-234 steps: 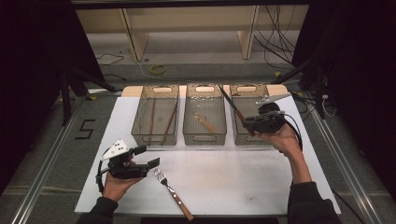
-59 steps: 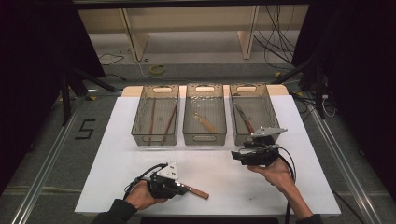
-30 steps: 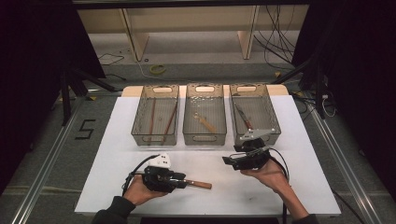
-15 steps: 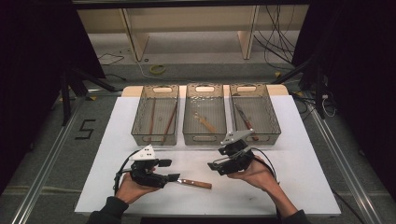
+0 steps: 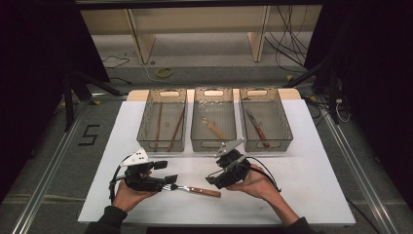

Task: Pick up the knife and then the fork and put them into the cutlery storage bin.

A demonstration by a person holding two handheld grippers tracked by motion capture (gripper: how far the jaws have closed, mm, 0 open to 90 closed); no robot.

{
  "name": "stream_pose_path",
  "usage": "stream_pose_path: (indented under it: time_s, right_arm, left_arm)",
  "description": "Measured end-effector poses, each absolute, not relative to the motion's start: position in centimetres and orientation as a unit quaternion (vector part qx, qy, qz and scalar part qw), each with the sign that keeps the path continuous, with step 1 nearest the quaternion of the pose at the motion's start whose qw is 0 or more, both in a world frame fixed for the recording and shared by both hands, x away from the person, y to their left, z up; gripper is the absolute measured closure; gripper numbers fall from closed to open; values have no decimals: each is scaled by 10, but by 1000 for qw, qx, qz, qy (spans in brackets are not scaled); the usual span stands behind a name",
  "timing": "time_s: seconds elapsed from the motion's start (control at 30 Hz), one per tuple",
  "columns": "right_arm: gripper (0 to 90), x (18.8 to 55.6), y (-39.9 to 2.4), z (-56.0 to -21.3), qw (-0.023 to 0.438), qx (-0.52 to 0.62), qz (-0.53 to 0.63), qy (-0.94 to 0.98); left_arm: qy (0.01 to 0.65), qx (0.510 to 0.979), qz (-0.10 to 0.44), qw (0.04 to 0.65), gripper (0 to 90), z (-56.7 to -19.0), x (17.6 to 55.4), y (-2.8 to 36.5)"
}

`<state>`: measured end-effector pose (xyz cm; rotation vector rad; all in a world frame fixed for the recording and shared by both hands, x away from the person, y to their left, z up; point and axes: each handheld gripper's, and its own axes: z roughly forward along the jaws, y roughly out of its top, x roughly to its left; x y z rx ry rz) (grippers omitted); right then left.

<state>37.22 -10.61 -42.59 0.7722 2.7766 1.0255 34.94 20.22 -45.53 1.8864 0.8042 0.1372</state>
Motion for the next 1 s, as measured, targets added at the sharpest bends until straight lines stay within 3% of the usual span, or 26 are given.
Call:
stream_pose_path:
  time_s: [0.4, 1.0]
  right_arm:
    - [393, 366, -77, -442, 5, 202, 277, 939]
    - [578, 365, -53, -459, 15, 156, 210, 965]
  left_arm:
    - [357, 763, 78, 533, 221, -456, 346, 216]
    - [362, 759, 84, 534, 219, -456, 346, 220]
